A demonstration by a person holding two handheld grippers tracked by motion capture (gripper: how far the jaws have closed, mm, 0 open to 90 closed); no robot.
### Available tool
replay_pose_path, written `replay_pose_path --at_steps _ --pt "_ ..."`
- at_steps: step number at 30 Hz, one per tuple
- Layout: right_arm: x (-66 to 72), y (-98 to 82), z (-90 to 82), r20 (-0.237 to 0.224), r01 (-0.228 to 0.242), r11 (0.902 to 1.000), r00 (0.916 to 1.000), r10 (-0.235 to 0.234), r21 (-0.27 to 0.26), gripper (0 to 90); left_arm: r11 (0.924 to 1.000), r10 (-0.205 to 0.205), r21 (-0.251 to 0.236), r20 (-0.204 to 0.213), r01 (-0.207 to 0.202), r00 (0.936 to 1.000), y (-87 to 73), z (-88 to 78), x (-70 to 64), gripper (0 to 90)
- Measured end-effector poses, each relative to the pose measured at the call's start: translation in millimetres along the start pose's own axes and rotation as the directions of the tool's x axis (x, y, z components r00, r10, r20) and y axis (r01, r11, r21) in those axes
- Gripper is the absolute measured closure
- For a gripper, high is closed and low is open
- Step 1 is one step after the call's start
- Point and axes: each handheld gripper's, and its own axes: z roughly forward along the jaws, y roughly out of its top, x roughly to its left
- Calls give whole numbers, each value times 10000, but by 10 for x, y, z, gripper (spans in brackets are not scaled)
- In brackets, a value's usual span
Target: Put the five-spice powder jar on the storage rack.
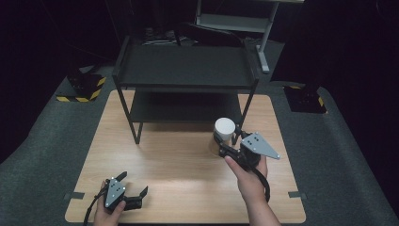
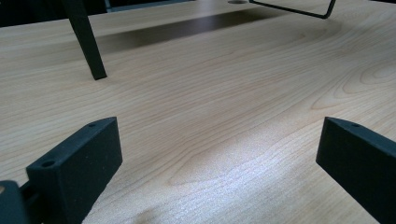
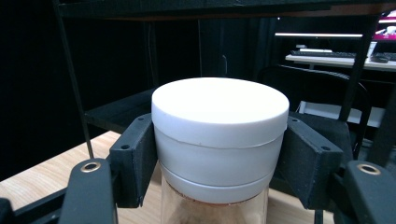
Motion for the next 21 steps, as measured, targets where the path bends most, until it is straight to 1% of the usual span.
replay_pose_path --at_steps 11,18,21 --pt "87 131 353 3 263 9996 9997 -263 -61 339 10000 -2 -15 64 2 10000 -2 0 8 5" --pt "93 242 550 3 237 9997 9997 -237 2 339 10000 17 -44 50 -16 10000 -6 0 3 5" --pt "100 286 636 75 226 9997 9997 -226 -7 339 10000 45 -56 59 -45 10000 -8 -1 4 5"
